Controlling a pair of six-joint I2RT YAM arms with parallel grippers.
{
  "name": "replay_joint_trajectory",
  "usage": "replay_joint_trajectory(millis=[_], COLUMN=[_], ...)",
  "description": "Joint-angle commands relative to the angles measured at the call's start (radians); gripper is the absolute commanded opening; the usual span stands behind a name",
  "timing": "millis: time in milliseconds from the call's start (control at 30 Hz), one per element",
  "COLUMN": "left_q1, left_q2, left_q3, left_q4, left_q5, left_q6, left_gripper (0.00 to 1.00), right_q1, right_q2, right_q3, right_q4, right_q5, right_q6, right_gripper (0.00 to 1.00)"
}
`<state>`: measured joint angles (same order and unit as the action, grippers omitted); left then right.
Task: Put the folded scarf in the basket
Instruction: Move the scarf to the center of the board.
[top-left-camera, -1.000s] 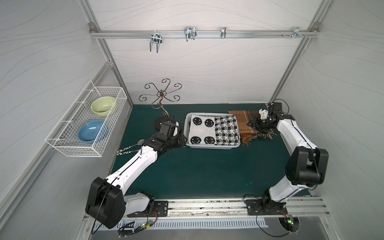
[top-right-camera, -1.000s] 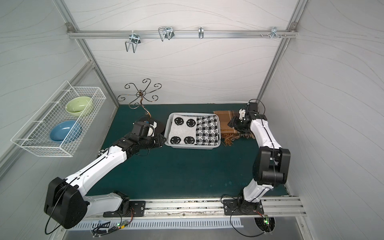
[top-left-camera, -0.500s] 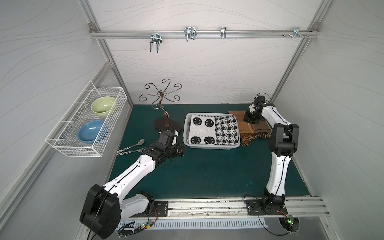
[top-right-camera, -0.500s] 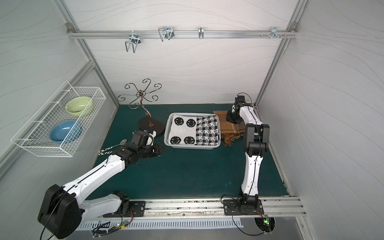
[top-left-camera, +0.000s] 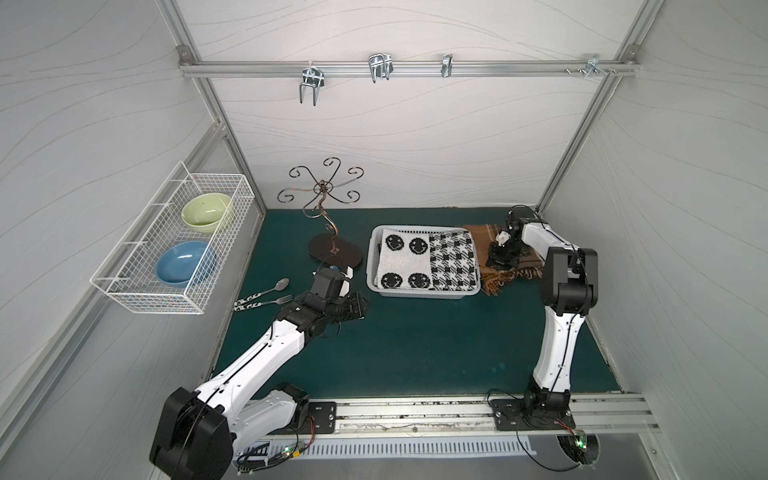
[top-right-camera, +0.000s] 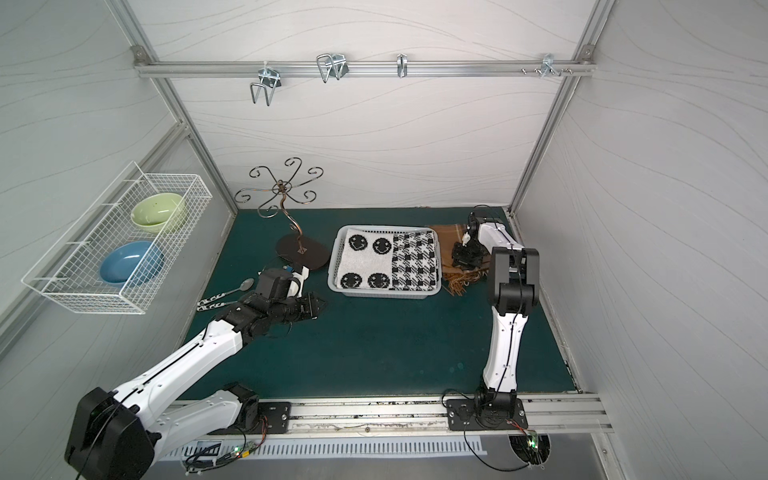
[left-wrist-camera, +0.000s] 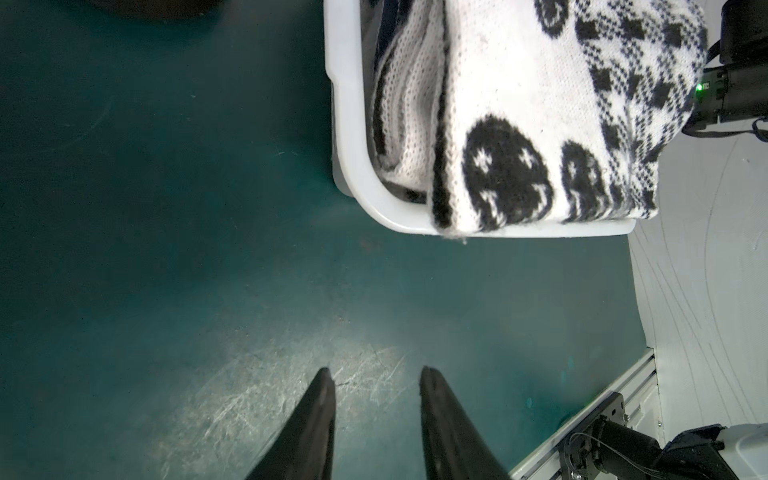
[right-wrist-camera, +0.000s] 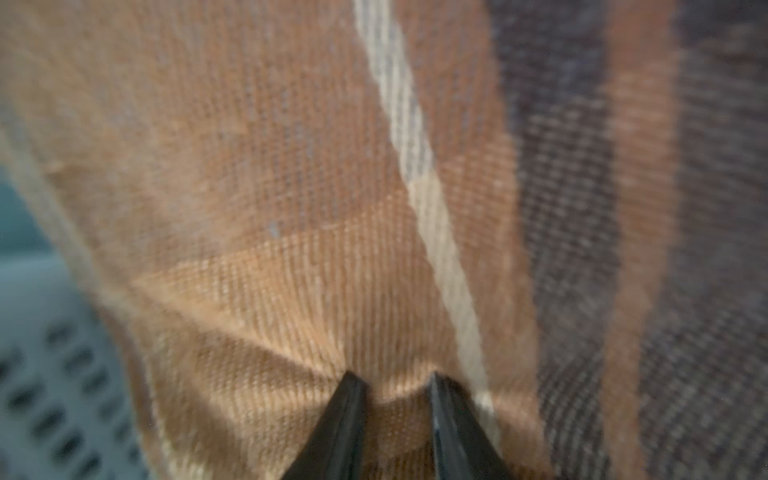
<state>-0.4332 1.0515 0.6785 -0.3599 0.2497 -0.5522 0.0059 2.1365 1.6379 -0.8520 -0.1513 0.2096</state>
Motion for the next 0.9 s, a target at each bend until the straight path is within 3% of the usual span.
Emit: replay_joint_trajectory(millis=[0, 367, 533, 733, 867], left_q1=[-0.002, -0.004, -0.004, -0.005, -0.006], left_q2=[-0.016, -0.027, -0.038, -0.054, -0.071], left_q3=[0.016, -0.032, -0.024, -0.036, -0.043], left_q4=[0.009, 0.037, 0.027, 0.025, 0.015], left_q5=[0.024, 0.073, 0.086, 0.097, 0.101], left_q6=[0.010, -0.011, -0.011, -0.015, -0.019], left_gripper=[0.37, 0.36, 0.36, 0.37, 0.36], right_q1=[0.000, 0.065, 0.173, 0.213, 0.147], right_q2=[-0.103, -0.467, -0.630, -0.787, -0.788], right_q3=[-0.156, -0.565, -0.674, -0.726, -0.657], right_q4=[-0.097, -0.079, -0.125, -0.144, -0.079], right_q5=[0.020, 0.047, 0.202, 0.200, 0.158], right_q6=[0.005, 0.089, 0.156, 0.193, 0.182], right_gripper=[0.31, 0.35, 0.36, 0.38, 0.39])
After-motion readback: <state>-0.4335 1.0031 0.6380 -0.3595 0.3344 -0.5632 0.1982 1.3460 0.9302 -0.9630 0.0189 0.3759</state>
